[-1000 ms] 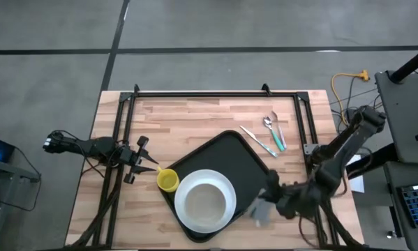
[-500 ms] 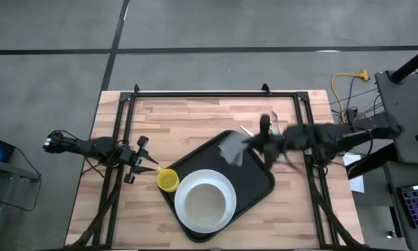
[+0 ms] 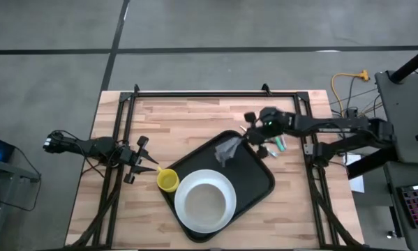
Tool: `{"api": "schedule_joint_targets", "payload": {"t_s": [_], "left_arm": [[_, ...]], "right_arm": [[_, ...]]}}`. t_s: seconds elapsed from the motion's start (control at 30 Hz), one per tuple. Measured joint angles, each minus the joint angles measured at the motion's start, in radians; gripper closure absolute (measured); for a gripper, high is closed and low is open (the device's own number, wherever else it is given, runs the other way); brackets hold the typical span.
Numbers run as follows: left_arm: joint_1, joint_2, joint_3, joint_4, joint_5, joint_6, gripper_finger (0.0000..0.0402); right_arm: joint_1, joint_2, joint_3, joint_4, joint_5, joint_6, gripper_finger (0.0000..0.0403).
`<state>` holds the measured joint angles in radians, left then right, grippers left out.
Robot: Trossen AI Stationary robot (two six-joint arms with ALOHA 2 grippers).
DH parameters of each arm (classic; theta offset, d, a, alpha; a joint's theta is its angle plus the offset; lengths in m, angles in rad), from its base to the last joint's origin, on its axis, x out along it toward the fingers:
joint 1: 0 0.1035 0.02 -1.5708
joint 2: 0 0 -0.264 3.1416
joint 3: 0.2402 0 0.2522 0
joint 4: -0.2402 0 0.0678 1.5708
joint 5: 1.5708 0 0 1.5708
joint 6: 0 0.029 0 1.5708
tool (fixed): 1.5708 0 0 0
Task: Set up tray
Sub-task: Put the gray napkin on the black serving tray
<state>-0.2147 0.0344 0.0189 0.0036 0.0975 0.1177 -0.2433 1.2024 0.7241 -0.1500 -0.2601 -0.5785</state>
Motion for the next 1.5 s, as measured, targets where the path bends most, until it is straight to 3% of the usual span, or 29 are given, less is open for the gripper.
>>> {"api": "schedule_joint_targets", "payload": {"t_s": [0.33,0.57,1.23,1.5], "left_arm": [[0.000,0.000,0.000,0.000,0.000,0.000,0.0297],[0.000,0.000,0.000,0.000,0.000,0.000,0.0297],[0.000,0.000,0.000,0.000,0.000,0.000,0.0297],[0.000,0.000,0.000,0.000,0.000,0.000,0.0297]], "right_arm": [[0.005,0.014,-0.109,0.006,-0.015,0.126,0.0394],[0.006,0.012,-0.112,-0.068,-0.191,0.225,0.0394],[0.032,0.009,-0.100,-0.219,-0.195,0.239,0.0392],[0.087,0.009,-0.100,-0.213,-0.195,0.247,0.0350]]}}
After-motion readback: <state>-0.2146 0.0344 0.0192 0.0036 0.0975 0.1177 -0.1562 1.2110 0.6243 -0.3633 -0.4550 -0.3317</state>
